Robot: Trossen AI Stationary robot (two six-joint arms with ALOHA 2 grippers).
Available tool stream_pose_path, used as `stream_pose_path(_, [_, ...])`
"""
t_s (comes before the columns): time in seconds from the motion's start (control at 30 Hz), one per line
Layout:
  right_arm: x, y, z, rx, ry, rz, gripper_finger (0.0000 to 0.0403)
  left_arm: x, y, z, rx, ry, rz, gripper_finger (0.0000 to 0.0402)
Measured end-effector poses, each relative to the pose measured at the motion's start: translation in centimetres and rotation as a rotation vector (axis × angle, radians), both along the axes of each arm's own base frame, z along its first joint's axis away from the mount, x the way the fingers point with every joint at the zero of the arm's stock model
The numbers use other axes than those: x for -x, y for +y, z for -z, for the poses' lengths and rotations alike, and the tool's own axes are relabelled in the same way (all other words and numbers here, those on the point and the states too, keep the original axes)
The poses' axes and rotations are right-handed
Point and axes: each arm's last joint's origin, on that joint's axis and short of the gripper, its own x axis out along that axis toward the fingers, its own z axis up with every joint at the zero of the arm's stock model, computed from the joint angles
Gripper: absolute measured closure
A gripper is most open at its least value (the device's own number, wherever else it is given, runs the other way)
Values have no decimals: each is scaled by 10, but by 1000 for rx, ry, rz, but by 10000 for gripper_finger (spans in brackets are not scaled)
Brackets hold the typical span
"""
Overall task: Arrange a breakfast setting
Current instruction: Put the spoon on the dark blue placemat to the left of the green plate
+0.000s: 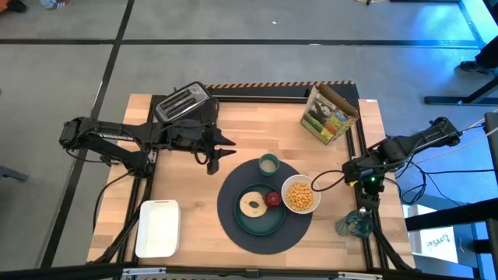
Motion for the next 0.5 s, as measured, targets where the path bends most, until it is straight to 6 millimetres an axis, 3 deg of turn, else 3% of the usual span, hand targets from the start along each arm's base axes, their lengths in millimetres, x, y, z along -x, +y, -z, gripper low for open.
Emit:
stream_pose_path(0.27, [-2,0,1,23,-16,-11,197,0,3,-1,-33,-7,-87,283])
stream_pose_path(0.5, [-2,1,2,12,-2,-15,265,0,3,-1,-18,-12,-95,283])
